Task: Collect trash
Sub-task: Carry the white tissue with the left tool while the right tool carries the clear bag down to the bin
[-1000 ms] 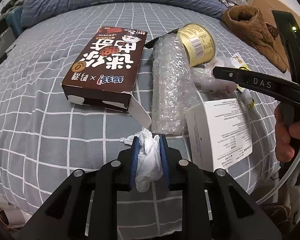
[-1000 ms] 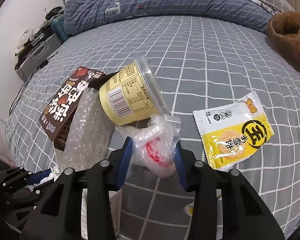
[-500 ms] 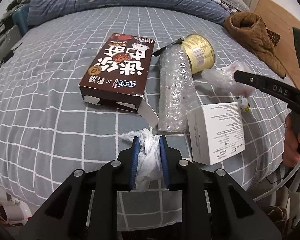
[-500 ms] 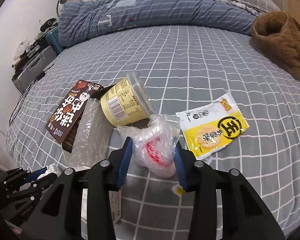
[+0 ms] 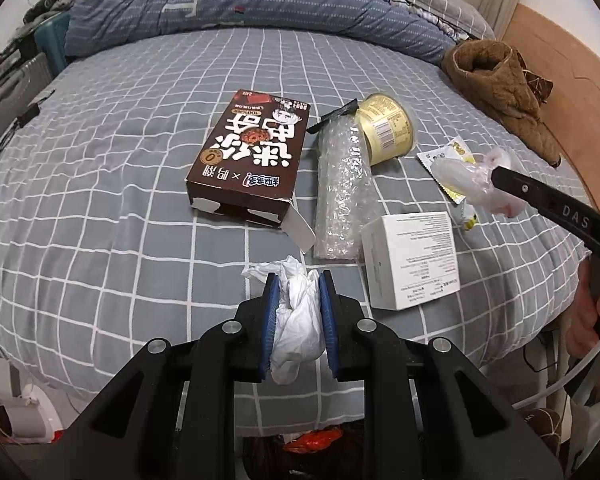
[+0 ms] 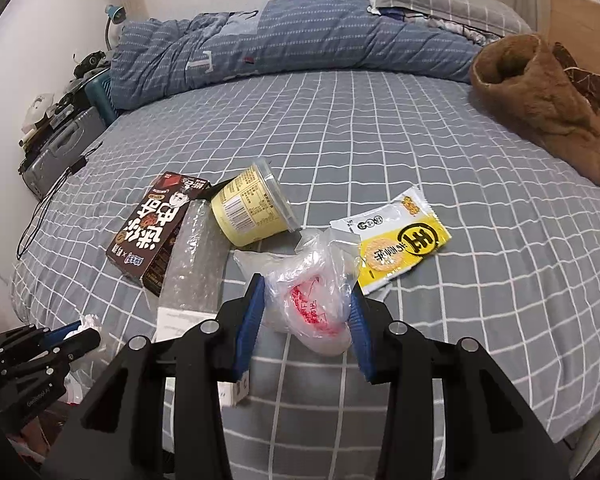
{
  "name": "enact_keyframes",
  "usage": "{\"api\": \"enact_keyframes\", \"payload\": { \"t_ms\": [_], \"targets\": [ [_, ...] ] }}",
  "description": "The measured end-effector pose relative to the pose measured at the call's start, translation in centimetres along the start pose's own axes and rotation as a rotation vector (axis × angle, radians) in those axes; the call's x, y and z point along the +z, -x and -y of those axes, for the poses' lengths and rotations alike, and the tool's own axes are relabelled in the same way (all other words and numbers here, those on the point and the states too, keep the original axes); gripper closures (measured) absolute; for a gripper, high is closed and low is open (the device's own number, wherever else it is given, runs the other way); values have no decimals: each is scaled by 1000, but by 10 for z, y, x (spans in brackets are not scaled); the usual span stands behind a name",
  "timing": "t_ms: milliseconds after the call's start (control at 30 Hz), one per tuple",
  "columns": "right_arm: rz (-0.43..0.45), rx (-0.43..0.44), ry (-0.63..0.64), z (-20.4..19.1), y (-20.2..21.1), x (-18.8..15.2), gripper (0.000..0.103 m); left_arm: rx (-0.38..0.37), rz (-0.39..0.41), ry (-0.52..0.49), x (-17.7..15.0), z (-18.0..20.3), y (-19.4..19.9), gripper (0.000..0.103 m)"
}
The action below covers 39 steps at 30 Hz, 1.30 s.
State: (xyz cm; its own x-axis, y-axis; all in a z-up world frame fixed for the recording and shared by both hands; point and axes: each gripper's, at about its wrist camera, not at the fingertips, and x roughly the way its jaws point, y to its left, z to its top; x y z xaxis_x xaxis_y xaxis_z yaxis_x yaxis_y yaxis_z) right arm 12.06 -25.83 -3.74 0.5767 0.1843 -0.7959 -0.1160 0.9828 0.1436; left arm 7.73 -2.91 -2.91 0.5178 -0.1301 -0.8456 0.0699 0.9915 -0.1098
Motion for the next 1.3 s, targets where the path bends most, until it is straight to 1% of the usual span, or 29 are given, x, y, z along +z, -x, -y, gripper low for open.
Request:
{"api": "enact_keyframes", "payload": {
  "t_ms": [267,733,1000,1300],
  "targets": [
    [28,-11,1,-5,33,-12,64,12,16,1,-7,2,22,83],
    [48,-23,-3,-22,80,-45,64,4,35,-8,-24,10,54,83],
    [54,-24,-9,-31,101,-65,64,3,41,-17,-37,14,68,83],
    [36,-18,-4,-43,113,-90,64,-5,35,-16,-59,16,79,83]
  ]
}}
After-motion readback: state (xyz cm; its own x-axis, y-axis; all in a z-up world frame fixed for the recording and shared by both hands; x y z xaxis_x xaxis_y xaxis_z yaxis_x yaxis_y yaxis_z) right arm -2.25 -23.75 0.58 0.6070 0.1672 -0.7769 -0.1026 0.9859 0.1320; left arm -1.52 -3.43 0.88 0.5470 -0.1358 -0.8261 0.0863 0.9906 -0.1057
